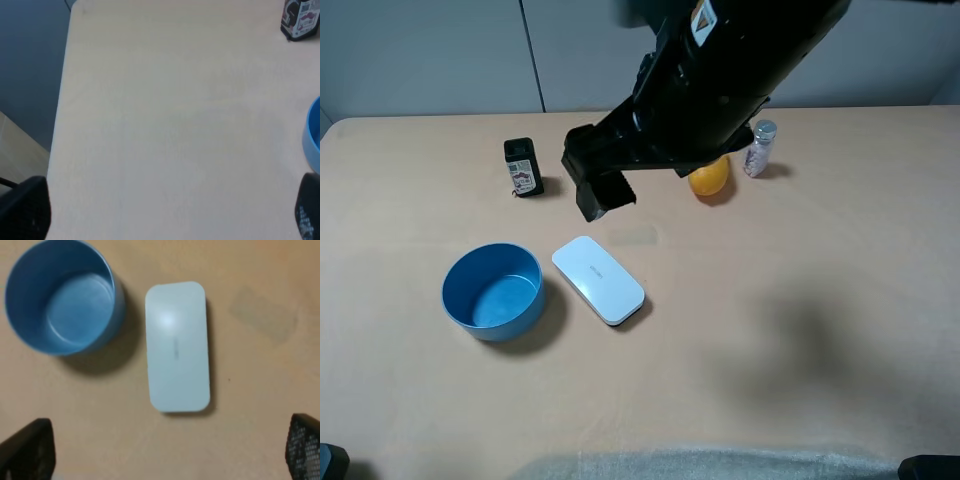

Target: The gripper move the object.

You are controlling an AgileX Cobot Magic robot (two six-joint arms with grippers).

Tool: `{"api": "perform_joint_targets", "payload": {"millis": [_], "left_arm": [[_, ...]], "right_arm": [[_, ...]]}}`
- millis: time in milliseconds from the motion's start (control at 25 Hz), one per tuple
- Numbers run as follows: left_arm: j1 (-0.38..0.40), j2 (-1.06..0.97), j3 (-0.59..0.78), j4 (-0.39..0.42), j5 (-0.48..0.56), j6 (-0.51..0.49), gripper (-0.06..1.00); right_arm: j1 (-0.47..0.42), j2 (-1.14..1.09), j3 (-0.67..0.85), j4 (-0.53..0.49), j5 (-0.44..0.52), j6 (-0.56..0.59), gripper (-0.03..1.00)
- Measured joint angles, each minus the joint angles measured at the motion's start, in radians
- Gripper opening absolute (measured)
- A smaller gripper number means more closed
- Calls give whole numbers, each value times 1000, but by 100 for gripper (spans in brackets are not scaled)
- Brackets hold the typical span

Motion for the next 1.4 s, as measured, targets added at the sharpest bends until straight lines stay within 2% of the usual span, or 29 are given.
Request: {"api": "perform_joint_targets", "payload": {"millis": [840,1400], "left_arm": [[0,0,0,0,0,0,98],[0,0,0,0,0,0,98]], "right_arm": [[-16,-357,0,-54,356,-267,69],[-16,-621,0,-54,368,-285,69]]}}
